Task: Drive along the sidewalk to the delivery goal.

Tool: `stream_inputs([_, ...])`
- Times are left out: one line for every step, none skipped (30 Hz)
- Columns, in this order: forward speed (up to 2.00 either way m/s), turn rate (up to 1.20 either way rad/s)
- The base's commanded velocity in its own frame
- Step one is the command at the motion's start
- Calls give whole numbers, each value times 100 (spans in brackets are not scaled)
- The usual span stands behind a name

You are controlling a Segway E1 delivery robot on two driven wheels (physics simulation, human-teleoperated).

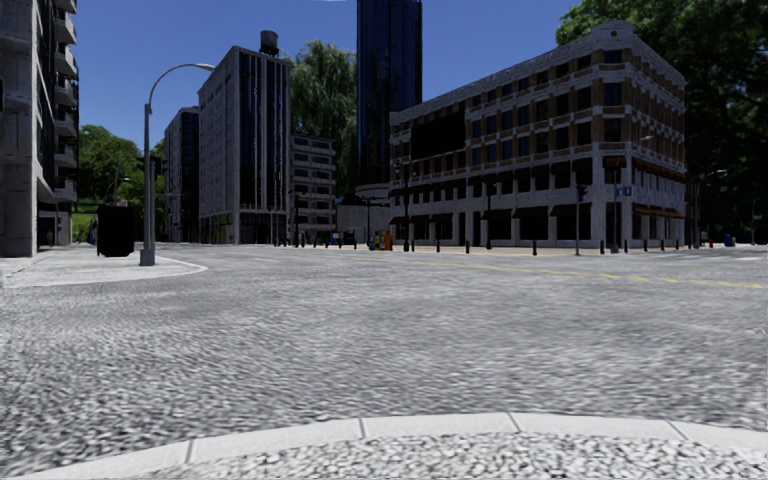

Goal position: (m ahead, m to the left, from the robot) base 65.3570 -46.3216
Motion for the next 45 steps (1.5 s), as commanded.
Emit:
stream_inputs([88,83])
stream_inputs([88,83])
stream_inputs([88,83])
stream_inputs([88,83])
stream_inputs([88,83])
stream_inputs([88,83])
stream_inputs([88,83])
stream_inputs([88,83])
stream_inputs([88,83])
stream_inputs([88,83])
stream_inputs([88,83])
stream_inputs([88,83])
stream_inputs([88,83])
stream_inputs([88,83])
stream_inputs([88,83])
stream_inputs([85,69])
stream_inputs([85,69])
stream_inputs([67,47])
stream_inputs([34,33])
stream_inputs([2,0])
stream_inputs([0,0])
stream_inputs([0,0])
stream_inputs([0,0])
stream_inputs([0,0])
stream_inputs([0,0])
stream_inputs([0,0])
stream_inputs([0,0])
stream_inputs([0,0])
stream_inputs([0,0])
stream_inputs([0,0])
stream_inputs([0,0])
stream_inputs([0,0])
stream_inputs([0,0])
stream_inputs([0,0])
stream_inputs([0,0])
stream_inputs([0,0])
stream_inputs([0,0])
stream_inputs([0,0])
stream_inputs([0,0])
stream_inputs([0,0])
stream_inputs([0,0])
stream_inputs([0,0])
stream_inputs([0,0])
stream_inputs([0,0])
stream_inputs([0,0])
